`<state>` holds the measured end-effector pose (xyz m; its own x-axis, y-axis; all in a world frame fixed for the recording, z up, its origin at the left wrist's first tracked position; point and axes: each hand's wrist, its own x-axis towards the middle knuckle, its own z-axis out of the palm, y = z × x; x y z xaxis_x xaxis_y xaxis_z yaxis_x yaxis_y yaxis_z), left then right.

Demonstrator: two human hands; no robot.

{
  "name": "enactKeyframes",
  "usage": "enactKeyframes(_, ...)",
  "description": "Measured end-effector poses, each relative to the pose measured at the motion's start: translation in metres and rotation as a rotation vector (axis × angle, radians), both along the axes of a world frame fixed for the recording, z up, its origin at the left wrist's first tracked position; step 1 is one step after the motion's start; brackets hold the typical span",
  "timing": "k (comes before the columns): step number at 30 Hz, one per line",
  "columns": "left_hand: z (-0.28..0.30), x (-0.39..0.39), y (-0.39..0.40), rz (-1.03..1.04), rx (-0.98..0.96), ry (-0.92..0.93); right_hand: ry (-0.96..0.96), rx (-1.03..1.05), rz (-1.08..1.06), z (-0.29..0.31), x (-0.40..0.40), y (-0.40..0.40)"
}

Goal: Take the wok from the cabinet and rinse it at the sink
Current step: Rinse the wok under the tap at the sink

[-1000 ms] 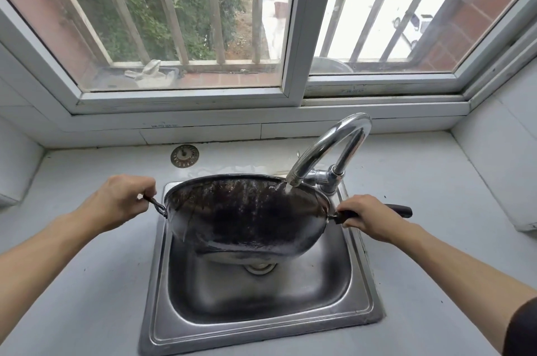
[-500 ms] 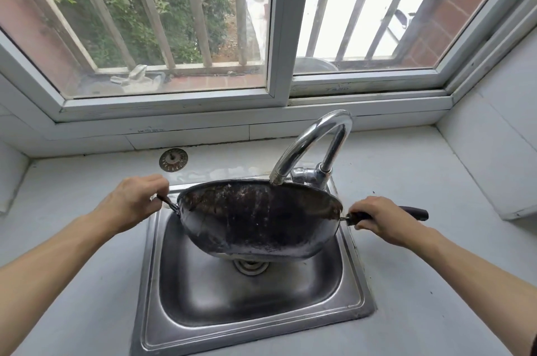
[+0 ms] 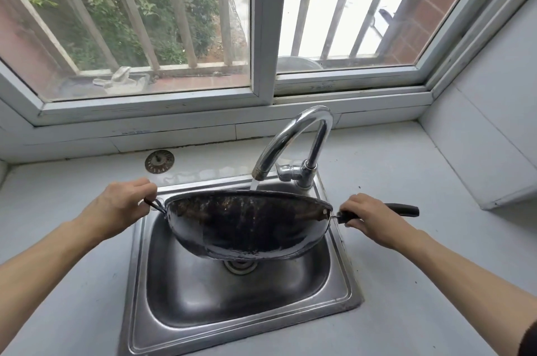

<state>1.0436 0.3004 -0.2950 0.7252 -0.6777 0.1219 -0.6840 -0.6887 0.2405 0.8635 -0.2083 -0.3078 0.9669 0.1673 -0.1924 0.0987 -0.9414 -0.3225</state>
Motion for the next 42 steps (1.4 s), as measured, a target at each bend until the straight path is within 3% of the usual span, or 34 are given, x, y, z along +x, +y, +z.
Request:
enactKeyframes(8, 0.0, 0.002, 0.001, 0.012, 0.01, 0.008, -0.077, -0.003, 0.023, 0.002, 0.001, 0.0)
enactKeyframes(42, -0.012, 0.037, -0.024, -0.017, 0.051, 0.105, 0.027, 0.009, -0.021, -0.009, -0.002, -0.018)
